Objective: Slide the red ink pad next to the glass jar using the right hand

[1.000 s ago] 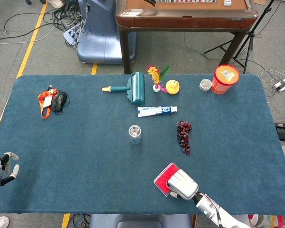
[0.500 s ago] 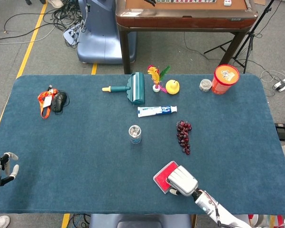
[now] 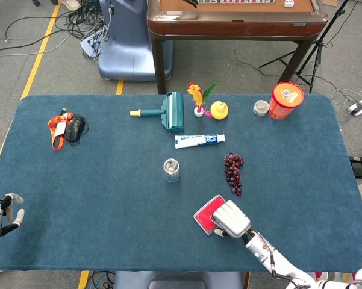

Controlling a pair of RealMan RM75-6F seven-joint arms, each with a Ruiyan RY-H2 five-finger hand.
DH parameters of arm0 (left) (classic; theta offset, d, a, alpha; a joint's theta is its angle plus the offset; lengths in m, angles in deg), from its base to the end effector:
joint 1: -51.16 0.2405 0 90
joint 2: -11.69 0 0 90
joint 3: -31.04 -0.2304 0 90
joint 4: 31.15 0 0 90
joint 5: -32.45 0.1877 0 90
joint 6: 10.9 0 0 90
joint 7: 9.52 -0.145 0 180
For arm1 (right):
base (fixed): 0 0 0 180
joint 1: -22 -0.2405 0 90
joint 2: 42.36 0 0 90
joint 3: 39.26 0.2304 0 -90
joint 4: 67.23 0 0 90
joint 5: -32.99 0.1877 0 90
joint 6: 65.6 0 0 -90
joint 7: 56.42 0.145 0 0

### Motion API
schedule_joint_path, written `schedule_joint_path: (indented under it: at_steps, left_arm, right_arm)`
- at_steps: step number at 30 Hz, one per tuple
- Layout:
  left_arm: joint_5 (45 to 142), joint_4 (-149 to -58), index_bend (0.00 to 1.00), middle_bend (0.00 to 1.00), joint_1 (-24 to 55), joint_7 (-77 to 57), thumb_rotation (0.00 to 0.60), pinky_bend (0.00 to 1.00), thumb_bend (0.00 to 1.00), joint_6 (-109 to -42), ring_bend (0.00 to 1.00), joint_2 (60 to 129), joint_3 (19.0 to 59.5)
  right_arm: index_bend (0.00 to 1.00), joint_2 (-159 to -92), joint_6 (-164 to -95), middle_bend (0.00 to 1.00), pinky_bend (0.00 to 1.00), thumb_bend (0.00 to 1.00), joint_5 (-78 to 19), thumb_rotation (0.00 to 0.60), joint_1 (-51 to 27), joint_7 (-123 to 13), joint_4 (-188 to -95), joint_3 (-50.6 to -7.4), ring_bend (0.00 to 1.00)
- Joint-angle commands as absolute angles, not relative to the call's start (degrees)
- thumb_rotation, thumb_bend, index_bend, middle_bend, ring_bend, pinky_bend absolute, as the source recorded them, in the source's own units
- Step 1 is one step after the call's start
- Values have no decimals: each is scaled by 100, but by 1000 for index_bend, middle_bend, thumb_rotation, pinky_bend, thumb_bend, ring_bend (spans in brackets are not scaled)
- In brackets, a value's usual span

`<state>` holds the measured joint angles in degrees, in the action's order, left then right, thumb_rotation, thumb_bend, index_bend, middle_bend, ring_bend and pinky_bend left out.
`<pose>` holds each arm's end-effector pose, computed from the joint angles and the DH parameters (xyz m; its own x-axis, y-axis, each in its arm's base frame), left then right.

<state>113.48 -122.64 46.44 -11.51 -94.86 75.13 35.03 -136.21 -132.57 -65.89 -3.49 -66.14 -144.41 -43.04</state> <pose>-0.2939 0.1810 0.1785 0.4414 0.0035 0.8973 0.8943 0.0791 -0.4403 -0.1733 -0.2106 -0.0278 0.5071 -0.2115 0.8356 -0.7327 -0.6163 0.2886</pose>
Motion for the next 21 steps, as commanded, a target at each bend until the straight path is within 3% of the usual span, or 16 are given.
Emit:
schedule_joint_path:
  at_steps: [1, 10, 21]
  left_arm:
    - [11350, -12266, 473, 740, 4645, -1153, 600, 791, 396, -9489, 599, 7511, 3502]
    - [11357, -12270, 474, 740, 4647, -1164, 600, 791, 396, -9488, 599, 7508, 3496]
    - [11347, -12271, 474, 740, 4652, -1161, 600, 791, 396, -9492, 599, 7505, 3500]
  right_arm:
    - [1000, -13654, -13227, 1000, 1000, 0, -6542, 600, -401, -6608, -14397, -4239, 1000]
    - [1000, -13783, -13118, 1000, 1000, 0, -6372, 600, -604, -6539, -14240, -3995, 1000]
    - [1000, -13547, -13192, 1000, 1000, 0, -6409, 600, -543, -6618, -14550, -4206, 1000]
